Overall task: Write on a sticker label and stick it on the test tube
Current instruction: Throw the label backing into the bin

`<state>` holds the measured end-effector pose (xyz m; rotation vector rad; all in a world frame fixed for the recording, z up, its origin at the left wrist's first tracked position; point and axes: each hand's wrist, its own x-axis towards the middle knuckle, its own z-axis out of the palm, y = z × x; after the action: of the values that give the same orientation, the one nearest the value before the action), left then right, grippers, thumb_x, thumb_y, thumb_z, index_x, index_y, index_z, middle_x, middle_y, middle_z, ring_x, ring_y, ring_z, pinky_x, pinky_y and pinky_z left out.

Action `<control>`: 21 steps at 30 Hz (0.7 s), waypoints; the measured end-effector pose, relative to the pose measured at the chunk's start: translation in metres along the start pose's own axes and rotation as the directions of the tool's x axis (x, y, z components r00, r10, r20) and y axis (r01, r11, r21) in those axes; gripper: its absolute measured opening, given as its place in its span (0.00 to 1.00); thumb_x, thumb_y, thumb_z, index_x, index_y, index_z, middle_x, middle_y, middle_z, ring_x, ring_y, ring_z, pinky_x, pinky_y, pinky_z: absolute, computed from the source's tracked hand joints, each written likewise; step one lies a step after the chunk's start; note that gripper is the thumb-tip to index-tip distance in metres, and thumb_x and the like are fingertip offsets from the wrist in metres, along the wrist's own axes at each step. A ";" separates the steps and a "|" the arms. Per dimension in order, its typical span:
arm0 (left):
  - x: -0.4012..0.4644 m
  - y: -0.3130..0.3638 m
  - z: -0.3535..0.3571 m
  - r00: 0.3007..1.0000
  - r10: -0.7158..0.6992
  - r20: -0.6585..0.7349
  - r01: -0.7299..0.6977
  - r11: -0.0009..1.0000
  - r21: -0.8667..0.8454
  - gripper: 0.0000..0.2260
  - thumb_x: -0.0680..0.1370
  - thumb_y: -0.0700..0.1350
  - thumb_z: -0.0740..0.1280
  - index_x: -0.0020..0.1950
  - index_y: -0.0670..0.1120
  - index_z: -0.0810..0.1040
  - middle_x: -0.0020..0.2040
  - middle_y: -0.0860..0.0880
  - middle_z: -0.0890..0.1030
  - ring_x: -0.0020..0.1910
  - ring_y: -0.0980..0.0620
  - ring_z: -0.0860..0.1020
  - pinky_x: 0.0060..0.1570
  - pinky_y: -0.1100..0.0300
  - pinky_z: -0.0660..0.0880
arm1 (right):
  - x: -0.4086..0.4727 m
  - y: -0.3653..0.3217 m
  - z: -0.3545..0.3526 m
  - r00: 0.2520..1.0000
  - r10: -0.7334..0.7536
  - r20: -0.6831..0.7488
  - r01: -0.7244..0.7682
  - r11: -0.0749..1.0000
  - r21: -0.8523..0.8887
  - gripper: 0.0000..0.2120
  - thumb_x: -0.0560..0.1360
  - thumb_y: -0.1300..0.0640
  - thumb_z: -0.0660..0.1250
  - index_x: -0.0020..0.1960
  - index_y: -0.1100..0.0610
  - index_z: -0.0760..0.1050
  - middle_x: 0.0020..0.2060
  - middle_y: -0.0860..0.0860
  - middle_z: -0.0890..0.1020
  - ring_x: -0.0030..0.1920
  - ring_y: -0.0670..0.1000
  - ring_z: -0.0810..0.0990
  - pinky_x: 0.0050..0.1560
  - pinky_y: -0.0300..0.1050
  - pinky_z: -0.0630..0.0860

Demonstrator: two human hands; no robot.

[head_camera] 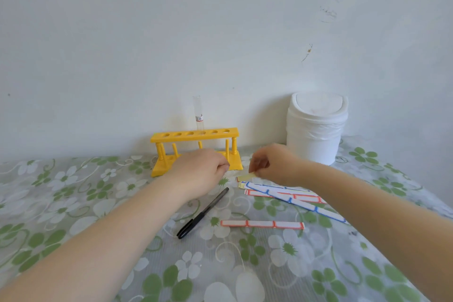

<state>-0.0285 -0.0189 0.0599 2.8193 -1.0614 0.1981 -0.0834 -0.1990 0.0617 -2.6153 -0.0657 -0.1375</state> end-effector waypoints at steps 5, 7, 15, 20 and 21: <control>0.030 0.016 -0.006 0.998 0.047 -0.050 -0.047 0.999 -0.003 0.15 0.79 0.49 0.53 0.50 0.47 0.79 0.49 0.47 0.81 0.51 0.45 0.77 0.46 0.47 0.76 | 0.003 0.021 -0.041 0.980 0.056 -0.191 -0.044 0.997 0.067 0.11 0.72 0.68 0.60 0.44 0.58 0.79 0.32 0.48 0.78 0.31 0.48 0.79 0.38 0.41 0.77; 0.040 0.022 -0.009 0.995 0.067 -0.078 -0.069 0.998 -0.016 0.15 0.78 0.48 0.53 0.49 0.46 0.79 0.48 0.46 0.80 0.50 0.44 0.77 0.47 0.46 0.76 | 0.004 0.029 -0.056 0.959 0.064 -0.275 -0.038 0.994 0.100 0.11 0.71 0.69 0.60 0.41 0.57 0.78 0.33 0.51 0.79 0.30 0.50 0.80 0.37 0.35 0.76; 0.076 0.053 -0.024 0.983 0.136 -0.123 -0.136 0.991 0.003 0.15 0.80 0.48 0.53 0.56 0.50 0.78 0.55 0.49 0.78 0.56 0.46 0.75 0.52 0.50 0.73 | 0.013 0.065 -0.111 0.824 0.154 -0.545 -0.107 0.987 0.117 0.07 0.71 0.64 0.64 0.42 0.54 0.79 0.36 0.48 0.80 0.42 0.51 0.78 0.39 0.39 0.71; 0.097 0.070 -0.030 0.971 0.189 -0.144 -0.189 0.982 0.018 0.16 0.80 0.46 0.53 0.62 0.48 0.76 0.60 0.46 0.77 0.61 0.44 0.73 0.55 0.48 0.73 | 0.021 0.088 -0.127 0.778 0.178 -0.602 -0.156 0.984 0.089 0.08 0.72 0.64 0.63 0.42 0.54 0.78 0.40 0.52 0.81 0.45 0.53 0.79 0.42 0.42 0.72; 0.102 0.074 -0.031 0.970 0.197 -0.145 -0.196 0.980 0.024 0.16 0.80 0.46 0.54 0.63 0.47 0.75 0.62 0.46 0.76 0.62 0.44 0.72 0.56 0.48 0.72 | 0.023 0.092 -0.129 0.782 0.178 -0.597 -0.161 0.983 0.082 0.08 0.72 0.64 0.63 0.42 0.54 0.78 0.41 0.52 0.82 0.44 0.53 0.78 0.39 0.41 0.71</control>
<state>-0.0043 -0.1350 0.1117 2.6561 -1.3069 0.4237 -0.0645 -0.3429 0.1298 -2.4080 0.3915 -0.8918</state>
